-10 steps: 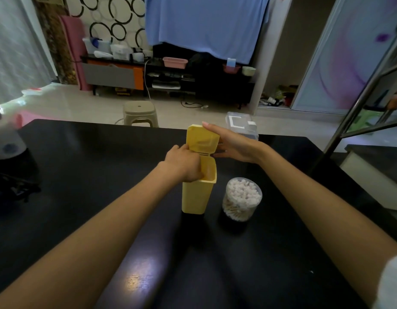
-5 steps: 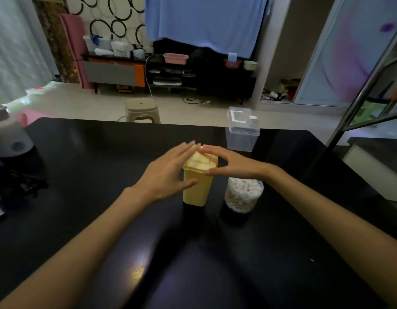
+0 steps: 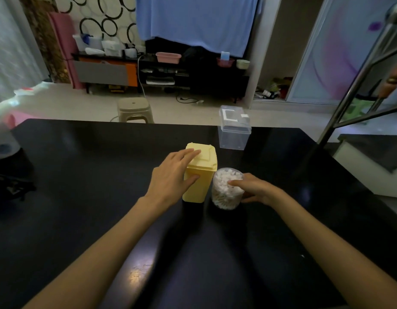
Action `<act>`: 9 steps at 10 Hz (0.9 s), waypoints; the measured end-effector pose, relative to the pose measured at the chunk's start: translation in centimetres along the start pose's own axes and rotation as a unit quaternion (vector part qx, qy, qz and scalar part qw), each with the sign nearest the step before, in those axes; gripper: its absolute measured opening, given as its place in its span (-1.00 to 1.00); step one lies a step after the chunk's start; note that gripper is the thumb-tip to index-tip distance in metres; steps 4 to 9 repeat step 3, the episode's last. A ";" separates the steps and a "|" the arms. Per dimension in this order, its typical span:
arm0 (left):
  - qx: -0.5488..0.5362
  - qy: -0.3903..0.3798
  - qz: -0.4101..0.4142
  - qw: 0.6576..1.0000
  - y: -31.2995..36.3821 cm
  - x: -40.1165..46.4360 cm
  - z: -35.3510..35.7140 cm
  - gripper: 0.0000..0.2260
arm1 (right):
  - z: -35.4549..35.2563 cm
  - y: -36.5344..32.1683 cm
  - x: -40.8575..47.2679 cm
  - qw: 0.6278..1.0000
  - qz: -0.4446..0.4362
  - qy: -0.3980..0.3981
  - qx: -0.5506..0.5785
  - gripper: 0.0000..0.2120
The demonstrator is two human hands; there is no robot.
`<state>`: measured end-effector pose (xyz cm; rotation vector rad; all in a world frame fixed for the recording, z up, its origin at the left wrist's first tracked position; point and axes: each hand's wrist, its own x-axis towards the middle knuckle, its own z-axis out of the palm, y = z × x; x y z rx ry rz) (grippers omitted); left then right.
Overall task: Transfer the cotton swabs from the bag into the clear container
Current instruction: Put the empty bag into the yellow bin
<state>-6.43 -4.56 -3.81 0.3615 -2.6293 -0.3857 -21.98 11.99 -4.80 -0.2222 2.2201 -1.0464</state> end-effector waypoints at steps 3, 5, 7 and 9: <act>0.006 -0.009 -0.010 1.000 -0.3 -0.5 -1.2 -0.36 | 2.0 -0.3 -0.4 0.996 -0.043 0.012 0.080 -0.36; 0.006 -0.009 -0.010 1.000 -0.3 -0.5 -1.2 -0.36 | 2.0 -0.3 -0.4 0.996 -0.043 0.012 0.080 -0.36; 0.006 -0.009 -0.010 1.000 -0.3 -0.5 -1.2 -0.36 | 2.0 -0.3 -0.4 0.996 -0.043 0.012 0.080 -0.36; 0.006 -0.009 -0.010 1.000 -0.3 -0.5 -1.2 -0.36 | 2.0 -0.3 -0.4 0.996 -0.043 0.012 0.080 -0.36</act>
